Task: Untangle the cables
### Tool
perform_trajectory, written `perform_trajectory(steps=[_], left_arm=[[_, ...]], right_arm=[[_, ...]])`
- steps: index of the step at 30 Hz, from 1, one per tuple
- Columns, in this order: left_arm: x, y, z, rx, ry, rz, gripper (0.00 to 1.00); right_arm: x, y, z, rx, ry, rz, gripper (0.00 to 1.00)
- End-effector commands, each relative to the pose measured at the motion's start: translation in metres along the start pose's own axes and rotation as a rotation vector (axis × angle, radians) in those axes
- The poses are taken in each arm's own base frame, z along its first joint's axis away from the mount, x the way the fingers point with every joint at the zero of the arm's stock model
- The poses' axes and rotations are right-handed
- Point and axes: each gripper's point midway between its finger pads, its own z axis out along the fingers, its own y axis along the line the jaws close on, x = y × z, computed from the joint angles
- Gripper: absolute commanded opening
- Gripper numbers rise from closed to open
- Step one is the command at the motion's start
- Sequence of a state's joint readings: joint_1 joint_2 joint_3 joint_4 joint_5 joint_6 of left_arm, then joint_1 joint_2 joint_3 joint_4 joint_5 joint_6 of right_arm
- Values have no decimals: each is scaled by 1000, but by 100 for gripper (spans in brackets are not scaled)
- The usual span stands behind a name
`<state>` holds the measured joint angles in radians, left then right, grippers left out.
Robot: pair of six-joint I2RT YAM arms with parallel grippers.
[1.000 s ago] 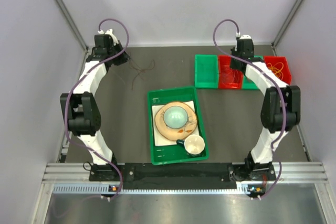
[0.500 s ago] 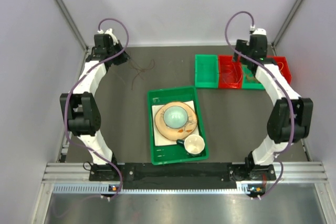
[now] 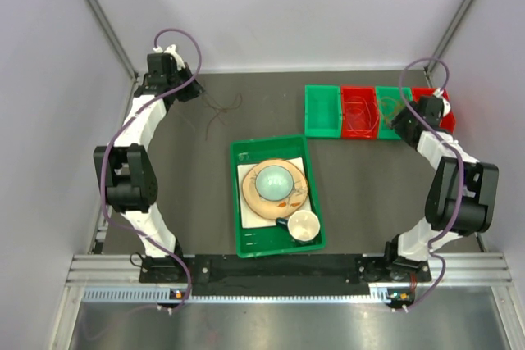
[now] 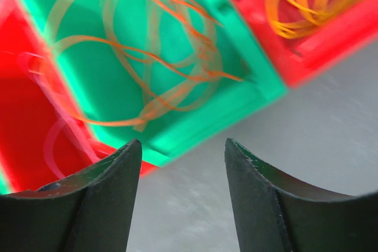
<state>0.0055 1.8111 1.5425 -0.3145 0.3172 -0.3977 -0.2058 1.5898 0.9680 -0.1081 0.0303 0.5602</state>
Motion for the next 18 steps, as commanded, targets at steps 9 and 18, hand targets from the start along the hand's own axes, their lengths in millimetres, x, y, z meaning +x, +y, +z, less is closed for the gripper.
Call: perform_trajectory(steps=[9,18], left_arm=[[-24,-16,-11,37,-71,37,0],[-27,-15,-12,28,-77,41,0]], right_arm=[[-49,49,5,-158,-134,120,58],[-50,54,26,-148,-83,148,57]])
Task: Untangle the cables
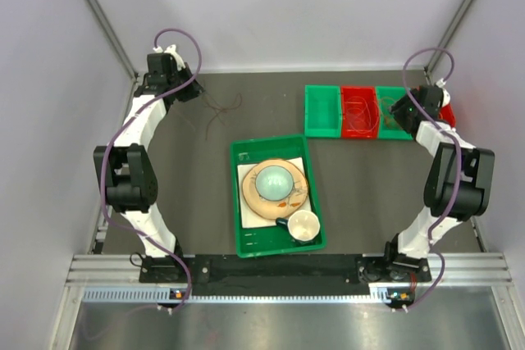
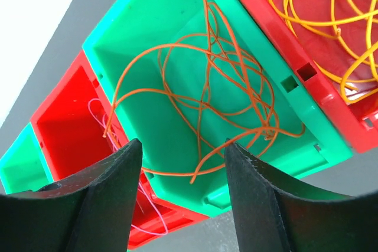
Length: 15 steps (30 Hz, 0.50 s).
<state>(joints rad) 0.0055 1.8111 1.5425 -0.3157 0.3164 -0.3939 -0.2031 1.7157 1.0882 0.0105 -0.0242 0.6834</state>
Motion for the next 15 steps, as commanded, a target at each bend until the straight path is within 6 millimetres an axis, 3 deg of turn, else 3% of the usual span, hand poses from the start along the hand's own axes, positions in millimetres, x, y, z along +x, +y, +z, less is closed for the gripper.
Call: perform_trajectory(steps=[1,6,10,15], left_arm=[[-26,-16,-12,30,-77,39,0],[-25,-15,-11,30,-72,35,0],[-24,-14,-11,29,-70,35,0],[-22,-13,-9,30,-63,31,0]], right_arm=[[-14,16,2,-36,-22,28,58],[-7,10,2,-25,-19,45,60],[-4,3,-17,-41,-76,69,64],[-9,0,-24,-35,-117,76,65]])
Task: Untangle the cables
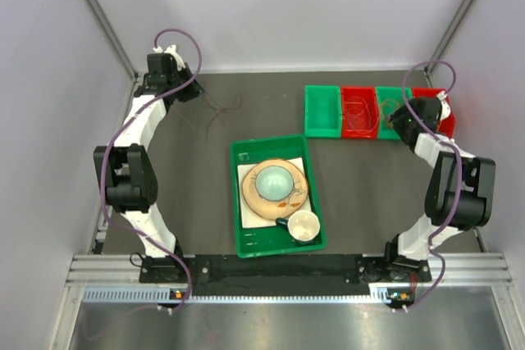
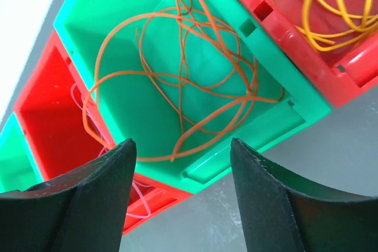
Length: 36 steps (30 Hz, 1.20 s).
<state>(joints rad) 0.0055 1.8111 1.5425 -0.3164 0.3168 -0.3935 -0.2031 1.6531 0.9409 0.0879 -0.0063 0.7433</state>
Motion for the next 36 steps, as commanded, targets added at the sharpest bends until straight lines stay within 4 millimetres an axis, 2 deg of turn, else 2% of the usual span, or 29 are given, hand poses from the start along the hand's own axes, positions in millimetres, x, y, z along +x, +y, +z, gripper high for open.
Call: perform_trajectory(steps=[1,7,12,14,22,32,36], left_arm=[[-23,-14,-10,32,-66,32,0],[-24,-12,-12,22,-74,40,0],[-24,-13,-12,22,-74,41,0],[-23,-13,-11,25,-69,39,0],[-24,-13,-11,22,-72,41,0],[-27,-12,-12,12,-72,53,0],[-28,-12,-13,11,-73,53,0]], right_arm=[[-30,22,-14,-59,-110,18,65],[-29,22,-16,-68,-115,24,65],[-32,29,-32,-111,-139,49,64],[-25,33,-34,-151,-120,86,64],[-25,34,-21,-144,-93,166,63],[-11,29,-9,-163,-54,239,63],[-16,31,-4,-165,-60,245,61]])
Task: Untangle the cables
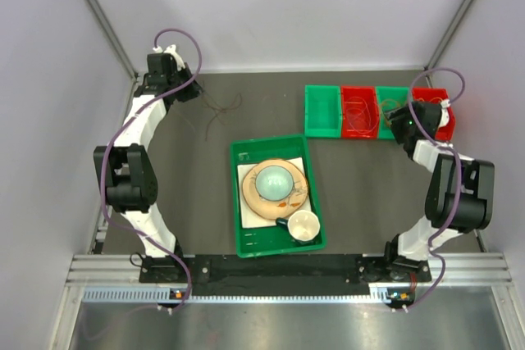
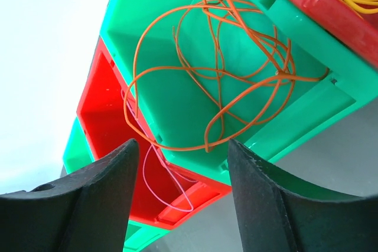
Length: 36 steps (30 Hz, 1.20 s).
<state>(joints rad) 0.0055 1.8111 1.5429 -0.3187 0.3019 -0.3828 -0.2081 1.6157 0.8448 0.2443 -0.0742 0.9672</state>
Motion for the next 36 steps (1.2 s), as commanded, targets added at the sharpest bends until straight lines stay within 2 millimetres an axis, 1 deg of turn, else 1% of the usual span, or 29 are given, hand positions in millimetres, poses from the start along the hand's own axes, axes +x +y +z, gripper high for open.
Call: perform_trajectory(steps=[1,3,8,9,11,12,14,15,16,18,19,20,21,22,23,25,26,27,29,30,33,34,36], left_arm=[[-27,-15,-13,25,-70,43,0],[-27,-15,-12,23,-69,43,0],[-27,-16,-12,27,-67,43,0],[-27,-15,-12,25,-66,42,0],[-27,-14,-12,23,-66,43,0],[-26,-15,-12,25,-65,44,0],[-28,-14,-13,21,-68,46,0],[-28,-14,-13,18,-69,46,0],[-28,-14,-14,19,-71,48,0],[-29,-14,-14,20,-73,49,0],[-29,-14,-14,19,-71,48,0],[-29,-15,-14,20,-71,49,0],[-29,-14,-13,19,-71,48,0],[-29,-14,-14,19,-71,48,0],[-29,-14,-14,19,-71,48,0],[-28,-14,-13,20,-70,49,0],[-28,-14,-13,20,-70,49,0],[-27,-13,-12,19,-67,46,0],[-26,-14,-11,23,-65,47,0],[-27,-14,-12,21,-68,47,0],[-26,-12,-12,17,-65,48,0],[-27,-13,-11,18,-65,48,0],[-27,-13,-11,18,-66,49,0]], right_arm=[[-15,14,7,-47,-39,21,59],[-18,15,10,-45,-41,21,59],[-17,8,17,-30,-35,34,58],[-17,8,17,-29,-38,39,54],[-17,7,20,-33,-38,47,44],[-21,9,21,-39,-45,49,32],[-24,11,21,-47,-52,50,14],[-29,14,20,-51,-61,51,2],[-31,17,20,-55,-64,47,0],[-40,25,19,-70,-80,32,0],[-43,26,19,-66,-83,27,0],[-49,33,20,-79,-94,18,0],[-53,36,19,-79,-101,2,0],[-55,35,20,-63,-105,-7,0],[-63,43,20,-72,-120,-19,0],[-62,39,27,-45,-105,-48,0],[-68,47,30,-54,-110,-57,0],[-64,40,39,-33,-89,-68,0],[-64,39,45,-32,-78,-72,0],[-60,34,51,-19,-69,-78,0],[-57,25,60,13,-50,-98,0],[-53,17,67,34,-37,-106,0],[-50,10,70,57,-23,-120,0]])
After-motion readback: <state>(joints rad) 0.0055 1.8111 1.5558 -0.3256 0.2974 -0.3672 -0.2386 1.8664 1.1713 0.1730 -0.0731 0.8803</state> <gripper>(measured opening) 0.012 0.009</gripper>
